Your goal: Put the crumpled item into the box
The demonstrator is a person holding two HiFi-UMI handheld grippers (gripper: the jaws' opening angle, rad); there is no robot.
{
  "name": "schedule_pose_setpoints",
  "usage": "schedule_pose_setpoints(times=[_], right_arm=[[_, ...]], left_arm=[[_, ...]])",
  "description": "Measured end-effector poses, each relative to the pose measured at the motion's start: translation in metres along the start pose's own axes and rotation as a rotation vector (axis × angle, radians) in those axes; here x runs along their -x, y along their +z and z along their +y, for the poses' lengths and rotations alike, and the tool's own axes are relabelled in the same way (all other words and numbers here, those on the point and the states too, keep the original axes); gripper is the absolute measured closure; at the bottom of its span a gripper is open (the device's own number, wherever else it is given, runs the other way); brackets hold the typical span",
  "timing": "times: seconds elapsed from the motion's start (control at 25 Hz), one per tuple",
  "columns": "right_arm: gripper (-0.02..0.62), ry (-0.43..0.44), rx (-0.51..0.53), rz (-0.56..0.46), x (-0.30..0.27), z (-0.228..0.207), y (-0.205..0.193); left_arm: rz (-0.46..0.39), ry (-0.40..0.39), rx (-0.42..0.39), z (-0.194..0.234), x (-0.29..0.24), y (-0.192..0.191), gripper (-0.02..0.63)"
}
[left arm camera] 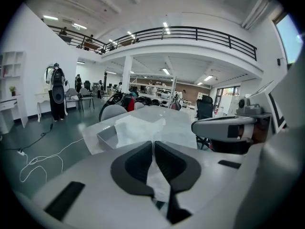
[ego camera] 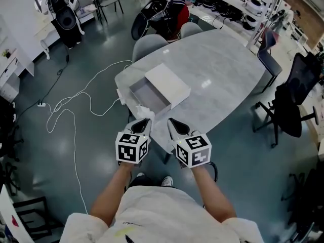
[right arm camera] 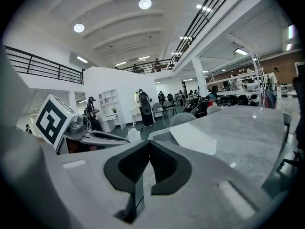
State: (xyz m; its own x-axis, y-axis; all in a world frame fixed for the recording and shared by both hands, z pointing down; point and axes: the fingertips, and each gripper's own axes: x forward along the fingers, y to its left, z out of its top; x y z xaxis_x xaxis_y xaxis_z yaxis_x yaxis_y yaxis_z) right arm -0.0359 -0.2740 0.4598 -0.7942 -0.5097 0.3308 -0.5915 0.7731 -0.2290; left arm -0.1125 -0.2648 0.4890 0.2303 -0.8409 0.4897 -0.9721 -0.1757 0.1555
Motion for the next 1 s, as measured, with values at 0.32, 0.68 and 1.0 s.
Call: schedule_pose_setpoints(times=[0.32,0.68,1.0], right_arm=[[0.591,-0.055,-0.013,0.005,-0.030,-0.015,0.008],[0.591,-0.162,-0.077,0.011,-0.086,-0.045,0.017],[0.591,-0.230,-0.122,0.031,-0.124,-0.072,0.014]], left_arm=[[0.029,-0.065,-0.025,0.019,-0.036,0.008,0.581],[0.121,-0.170,-0.078,0.064,-0.101,0.015,0.581],[0.225,-0.246,-0.140,0.086,-0.153,0.009,0.581]])
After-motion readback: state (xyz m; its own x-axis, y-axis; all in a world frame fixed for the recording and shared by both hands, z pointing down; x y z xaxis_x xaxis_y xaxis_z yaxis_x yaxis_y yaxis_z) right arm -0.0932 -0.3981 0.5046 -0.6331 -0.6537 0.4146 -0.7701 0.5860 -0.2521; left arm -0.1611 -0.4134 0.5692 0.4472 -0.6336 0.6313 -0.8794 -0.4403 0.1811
